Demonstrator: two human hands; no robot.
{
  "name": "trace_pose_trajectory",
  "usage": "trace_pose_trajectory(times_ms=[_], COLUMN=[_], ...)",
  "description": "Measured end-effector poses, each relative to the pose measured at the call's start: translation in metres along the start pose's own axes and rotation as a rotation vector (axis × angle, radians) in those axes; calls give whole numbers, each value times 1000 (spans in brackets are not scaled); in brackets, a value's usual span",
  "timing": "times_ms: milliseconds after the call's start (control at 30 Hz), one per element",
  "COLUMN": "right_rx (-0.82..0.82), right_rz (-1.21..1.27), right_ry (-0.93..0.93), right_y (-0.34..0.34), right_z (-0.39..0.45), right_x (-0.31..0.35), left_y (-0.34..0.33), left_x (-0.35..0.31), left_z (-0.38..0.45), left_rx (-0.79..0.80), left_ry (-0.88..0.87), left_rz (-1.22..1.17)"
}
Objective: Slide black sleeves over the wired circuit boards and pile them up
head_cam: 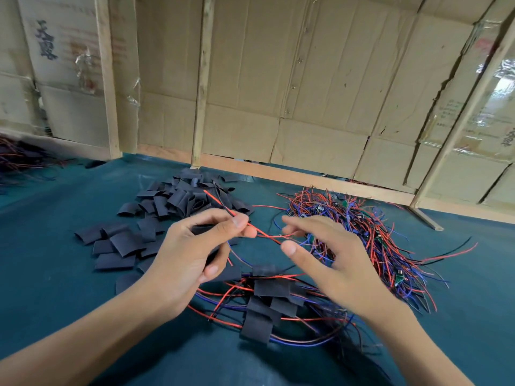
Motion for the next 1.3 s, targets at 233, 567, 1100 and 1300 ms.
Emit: trace_pose_trajectory(times_ms=[233,567,1100,1300], right_rx=[13,-11,118,138], right_rz=[171,-163,166,135], right_ry=[2,113,90,95], right_y=[-26,-18,-16,-22], right_z=[-2,-2,-3,-5], right_x=[24,20,47,53], left_y=[-9,-2,1,-11], left_x=[11,6,-12,-16], left_z=[-6,-2,-13,-17], left_rx=[91,8,62,196], left_ry=[5,-66,-494,-550], left_rz=[147,112,1046,1183])
Point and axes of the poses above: each hand's wrist, its own z-axis towards the middle knuckle, its own y-axis out of the back of the hand, x = y × z, the point moved 2 cm from there along z, towards the middle knuckle
